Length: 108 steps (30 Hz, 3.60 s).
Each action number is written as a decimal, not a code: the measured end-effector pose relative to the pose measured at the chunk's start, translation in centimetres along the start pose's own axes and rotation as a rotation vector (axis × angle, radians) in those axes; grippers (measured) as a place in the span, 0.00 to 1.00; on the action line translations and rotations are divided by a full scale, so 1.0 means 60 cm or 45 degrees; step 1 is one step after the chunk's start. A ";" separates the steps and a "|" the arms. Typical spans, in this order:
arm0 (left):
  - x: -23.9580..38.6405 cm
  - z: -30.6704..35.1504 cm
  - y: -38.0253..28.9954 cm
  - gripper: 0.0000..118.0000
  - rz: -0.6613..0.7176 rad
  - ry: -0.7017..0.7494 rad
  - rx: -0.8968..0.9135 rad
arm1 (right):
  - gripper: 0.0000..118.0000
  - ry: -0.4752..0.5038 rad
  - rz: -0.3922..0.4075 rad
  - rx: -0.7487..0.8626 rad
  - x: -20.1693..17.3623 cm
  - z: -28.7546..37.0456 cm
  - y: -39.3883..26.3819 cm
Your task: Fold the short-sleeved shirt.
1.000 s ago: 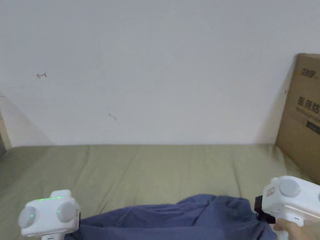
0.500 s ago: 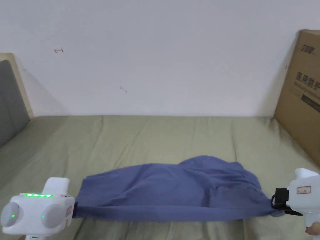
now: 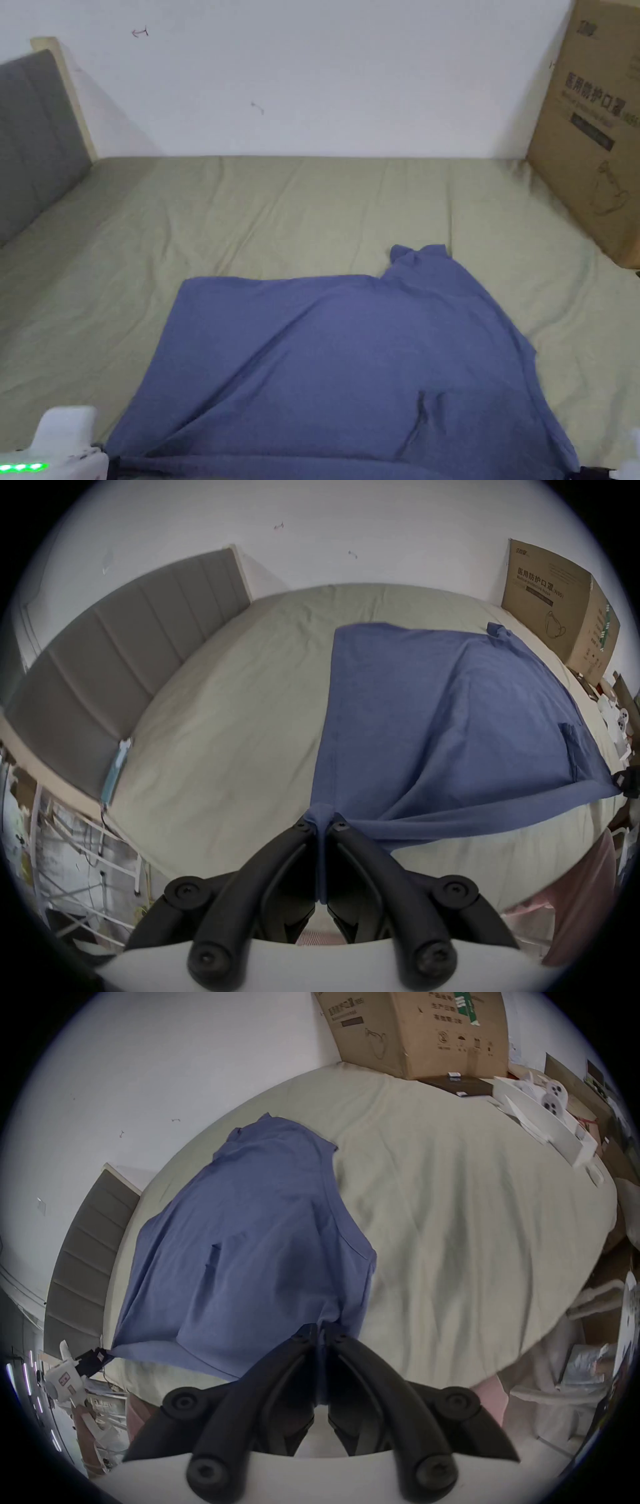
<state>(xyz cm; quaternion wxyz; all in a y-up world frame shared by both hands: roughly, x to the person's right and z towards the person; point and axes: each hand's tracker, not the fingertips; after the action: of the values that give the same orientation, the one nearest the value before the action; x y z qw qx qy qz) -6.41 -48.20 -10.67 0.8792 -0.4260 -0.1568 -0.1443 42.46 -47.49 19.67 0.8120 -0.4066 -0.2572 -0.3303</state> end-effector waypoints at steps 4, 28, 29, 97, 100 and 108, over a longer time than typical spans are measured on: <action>0.001 0.006 -0.043 0.19 0.001 -0.012 0.018 | 0.12 0.002 0.020 -0.021 0.013 0.004 -0.011; -0.023 0.019 -0.067 0.89 0.163 -0.159 0.058 | 0.03 -0.029 0.187 0.019 -0.037 0.023 -0.073; -0.027 0.006 -0.060 0.89 0.179 -0.171 0.071 | 0.03 -0.021 0.174 0.008 -0.034 0.021 -0.074; 0.000 -0.049 0.085 0.01 0.109 -0.170 -0.088 | 0.04 0.036 0.144 -0.011 -0.029 -0.076 0.084; 0.001 -0.060 0.073 0.06 0.167 -0.188 -0.049 | 0.04 0.002 0.133 -0.024 -0.021 -0.068 0.055; -0.021 -0.161 0.042 0.48 0.268 -0.104 -0.216 | 0.06 0.002 0.036 -0.026 -0.004 -0.054 0.038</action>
<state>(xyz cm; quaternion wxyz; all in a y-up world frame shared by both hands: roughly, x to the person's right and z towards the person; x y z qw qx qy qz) -5.12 -54.19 -18.64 0.8433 -0.5184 -0.1341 -0.0466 44.53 -49.09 16.64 0.8127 -0.4182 -0.2475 -0.3217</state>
